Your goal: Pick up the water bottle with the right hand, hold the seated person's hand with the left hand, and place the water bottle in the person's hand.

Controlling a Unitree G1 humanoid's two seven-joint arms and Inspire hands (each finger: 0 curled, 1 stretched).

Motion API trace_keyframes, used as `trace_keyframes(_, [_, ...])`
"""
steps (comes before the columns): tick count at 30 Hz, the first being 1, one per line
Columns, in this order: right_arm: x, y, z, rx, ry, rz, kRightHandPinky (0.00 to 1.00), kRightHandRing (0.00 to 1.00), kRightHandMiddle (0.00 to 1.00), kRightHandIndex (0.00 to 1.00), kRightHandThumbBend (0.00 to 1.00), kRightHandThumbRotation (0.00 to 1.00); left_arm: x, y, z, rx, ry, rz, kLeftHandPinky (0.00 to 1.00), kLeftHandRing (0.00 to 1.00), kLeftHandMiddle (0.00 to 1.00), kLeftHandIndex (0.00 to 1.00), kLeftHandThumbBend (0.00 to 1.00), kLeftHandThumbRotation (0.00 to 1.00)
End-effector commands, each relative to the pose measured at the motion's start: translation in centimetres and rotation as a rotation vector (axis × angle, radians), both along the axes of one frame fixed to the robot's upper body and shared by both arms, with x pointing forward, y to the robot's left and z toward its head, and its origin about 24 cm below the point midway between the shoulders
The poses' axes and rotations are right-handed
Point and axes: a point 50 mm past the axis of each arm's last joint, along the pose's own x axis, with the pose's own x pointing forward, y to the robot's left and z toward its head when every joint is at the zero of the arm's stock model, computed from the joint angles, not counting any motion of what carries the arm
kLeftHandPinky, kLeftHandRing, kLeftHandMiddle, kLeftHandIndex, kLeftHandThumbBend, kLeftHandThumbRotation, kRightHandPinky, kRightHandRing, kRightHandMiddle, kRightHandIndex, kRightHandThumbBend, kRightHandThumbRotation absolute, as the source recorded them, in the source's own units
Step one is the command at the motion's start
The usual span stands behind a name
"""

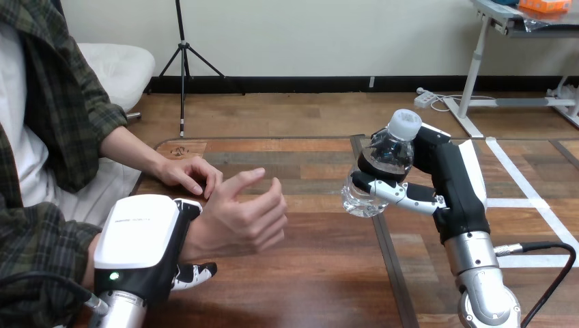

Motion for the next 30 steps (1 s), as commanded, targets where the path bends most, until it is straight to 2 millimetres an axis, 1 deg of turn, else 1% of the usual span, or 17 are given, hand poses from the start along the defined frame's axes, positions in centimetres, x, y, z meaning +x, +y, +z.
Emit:
trace_keyframes(1, [1.3, 0.8, 3.0, 0.025, -0.132, 0.024, 0.42, 0.45, 0.49, 0.54, 0.71, 0.00, 0.7, -2.1, 2.0, -0.045, -0.091, -0.096, 0.31, 0.33, 0.36, 0.36, 0.82, 0.00])
trace_keyframes(11, [1.3, 0.8, 3.0, 0.022, -0.136, 0.037, 0.41, 0.44, 0.50, 0.54, 0.71, 0.00, 0.9, -2.5, 2.1, -0.033, -0.103, -0.108, 0.31, 0.33, 0.36, 0.35, 0.83, 0.00])
trace_keyframes(14, [1.3, 0.9, 3.0, 0.027, -0.133, 0.040, 0.44, 0.44, 0.50, 0.54, 0.71, 0.00, 1.0, -2.6, 2.2, -0.034, -0.104, -0.113, 0.31, 0.33, 0.36, 0.35, 0.83, 0.00])
trace_keyframes(30, [1.3, 1.1, 3.0, 0.046, -0.135, 0.067, 0.44, 0.44, 0.50, 0.55, 0.70, 0.00, 0.9, -3.2, 2.6, -0.029, -0.115, -0.142, 0.30, 0.32, 0.35, 0.34, 0.84, 0.00])
